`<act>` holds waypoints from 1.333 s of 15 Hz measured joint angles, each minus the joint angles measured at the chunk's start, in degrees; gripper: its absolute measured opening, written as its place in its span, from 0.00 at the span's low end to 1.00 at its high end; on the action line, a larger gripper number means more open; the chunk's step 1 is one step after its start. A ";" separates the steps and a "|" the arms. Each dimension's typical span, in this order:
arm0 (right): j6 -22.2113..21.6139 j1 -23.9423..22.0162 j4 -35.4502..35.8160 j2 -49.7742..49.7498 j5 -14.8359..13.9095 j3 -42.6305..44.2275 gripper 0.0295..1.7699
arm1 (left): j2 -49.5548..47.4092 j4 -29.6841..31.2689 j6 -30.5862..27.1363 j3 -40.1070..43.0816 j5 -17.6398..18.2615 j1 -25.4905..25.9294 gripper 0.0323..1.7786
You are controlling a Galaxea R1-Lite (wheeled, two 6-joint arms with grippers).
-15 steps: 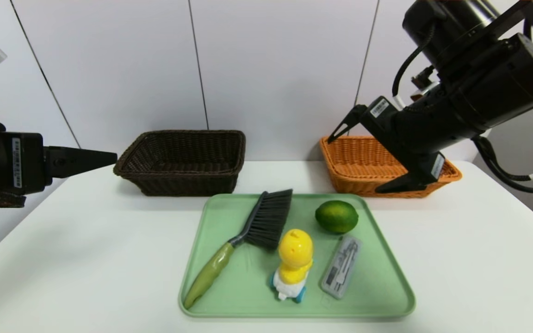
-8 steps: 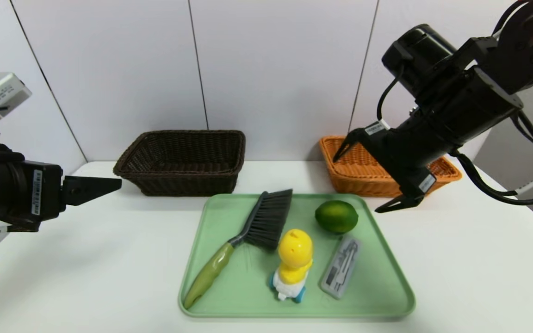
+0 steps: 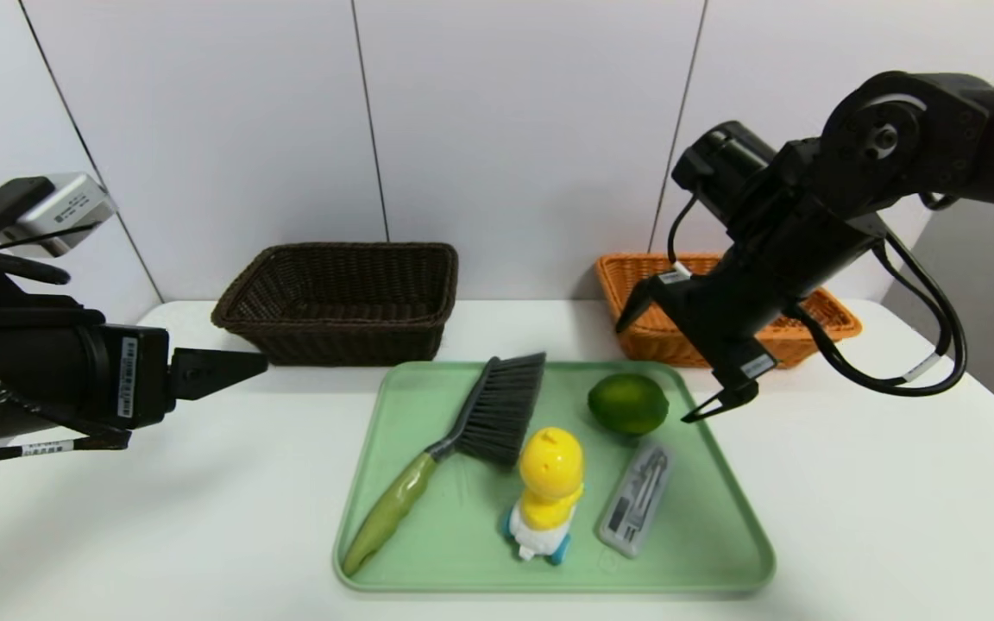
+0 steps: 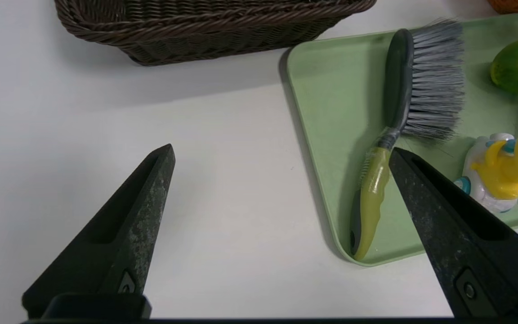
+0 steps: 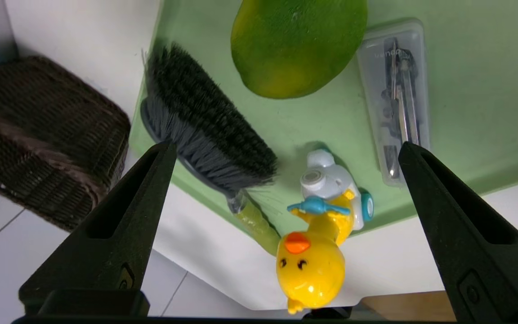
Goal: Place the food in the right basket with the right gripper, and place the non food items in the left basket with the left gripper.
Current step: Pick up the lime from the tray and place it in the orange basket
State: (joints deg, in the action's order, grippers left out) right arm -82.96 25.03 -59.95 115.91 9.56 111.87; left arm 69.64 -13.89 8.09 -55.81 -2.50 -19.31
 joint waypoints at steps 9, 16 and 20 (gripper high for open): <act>0.29 -2.02 -0.10 5.67 0.06 0.06 0.97 | 4.19 4.66 0.02 1.29 -3.30 -1.90 0.95; 0.07 -1.41 0.28 7.91 0.77 0.11 0.97 | 4.61 4.83 0.11 2.50 -3.34 -2.22 0.95; 0.07 -1.30 0.67 8.48 0.85 0.11 0.97 | 4.56 4.82 0.26 2.69 -3.34 -2.22 0.95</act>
State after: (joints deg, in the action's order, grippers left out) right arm -82.88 23.72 -59.28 124.39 10.41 111.98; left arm 74.20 -9.07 8.35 -53.11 -5.84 -21.53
